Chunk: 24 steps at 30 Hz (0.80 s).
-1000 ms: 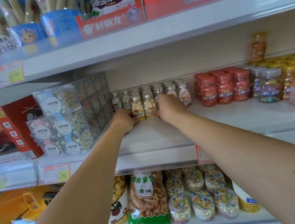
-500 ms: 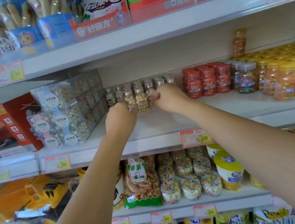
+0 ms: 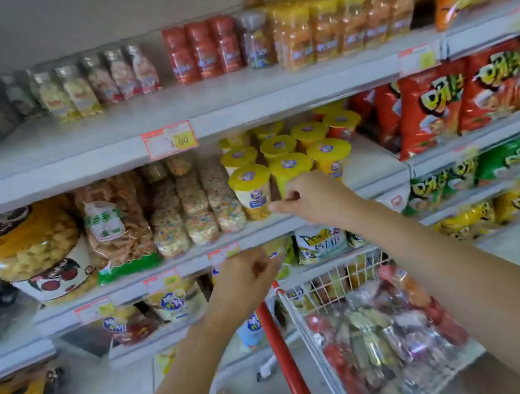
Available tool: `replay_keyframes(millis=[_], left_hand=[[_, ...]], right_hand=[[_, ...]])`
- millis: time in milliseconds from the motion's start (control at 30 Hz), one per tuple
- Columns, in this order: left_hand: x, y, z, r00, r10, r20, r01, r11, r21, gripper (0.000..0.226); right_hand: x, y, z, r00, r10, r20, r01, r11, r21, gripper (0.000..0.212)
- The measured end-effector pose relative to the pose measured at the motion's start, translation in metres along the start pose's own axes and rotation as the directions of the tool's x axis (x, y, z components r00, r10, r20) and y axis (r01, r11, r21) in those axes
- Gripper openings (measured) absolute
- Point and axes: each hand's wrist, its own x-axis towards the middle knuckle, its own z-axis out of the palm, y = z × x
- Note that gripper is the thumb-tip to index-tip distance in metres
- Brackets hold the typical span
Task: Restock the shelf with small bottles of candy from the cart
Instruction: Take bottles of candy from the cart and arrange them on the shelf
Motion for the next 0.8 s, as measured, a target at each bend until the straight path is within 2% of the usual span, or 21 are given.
replay_keyframes(millis=[67, 133, 200, 267, 367, 433, 500, 567, 633, 733, 800], left_hand=[[-0.005, 0.003, 0.04, 0.992, -0.011, 0.125, 0.012, 1.0, -0.005, 0.023], [-0.007, 0.007, 0.078, 0.97, -0.022, 0.242, 0.023, 1.0, 0.0, 0.01], [-0.007, 0.01, 0.115, 0.931, -0.099, 0.35, 0.08, 0.994, 0.069, 0.014], [-0.005, 0.013, 0.145, 0.866, -0.219, 0.45, 0.171, 0.975, 0.145, 0.023], [-0.004, 0.007, 0.188, 0.722, -0.273, 0.636, 0.138, 0.957, 0.254, 0.026], [-0.005, -0.004, 0.219, 0.63, -0.306, 0.714, 0.118, 0.946, 0.301, 0.028], [-0.008, -0.012, 0.245, 0.6, -0.344, 0.722, 0.16, 0.936, 0.313, 0.024], [-0.008, -0.013, 0.269, 0.618, -0.356, 0.701, 0.268, 0.934, 0.238, 0.037], [0.0, -0.004, 0.286, 0.67, -0.34, 0.66, 0.328, 0.933, 0.147, 0.046], [0.028, 0.017, 0.309, 0.755, -0.289, 0.589, 0.274, 0.954, 0.117, 0.051], [0.054, 0.031, 0.321, 0.786, -0.28, 0.551, 0.273, 0.957, 0.099, 0.052]], right_hand=[[-0.026, 0.045, 0.016, 0.986, 0.119, 0.117, -0.116, 0.993, -0.03, 0.049], [-0.053, 0.088, 0.032, 0.937, 0.254, 0.24, -0.245, 0.967, -0.066, 0.046], [-0.078, 0.131, 0.05, 0.874, 0.377, 0.306, -0.359, 0.926, -0.117, 0.049], [-0.101, 0.166, 0.066, 0.818, 0.463, 0.341, -0.453, 0.884, -0.115, 0.045], [-0.135, 0.209, 0.091, 0.778, 0.5, 0.38, -0.523, 0.851, -0.05, 0.023], [-0.152, 0.236, 0.107, 0.742, 0.566, 0.358, -0.585, 0.808, -0.066, 0.027], [-0.163, 0.258, 0.115, 0.718, 0.645, 0.261, -0.651, 0.755, -0.076, 0.03], [-0.17, 0.276, 0.118, 0.674, 0.715, 0.187, -0.718, 0.693, -0.065, 0.036], [-0.176, 0.292, 0.122, 0.603, 0.775, 0.19, -0.766, 0.629, -0.133, 0.037], [-0.181, 0.305, 0.128, 0.525, 0.802, 0.284, -0.763, 0.591, -0.262, 0.032], [-0.18, 0.309, 0.135, 0.484, 0.826, 0.288, -0.77, 0.559, -0.309, 0.032]])
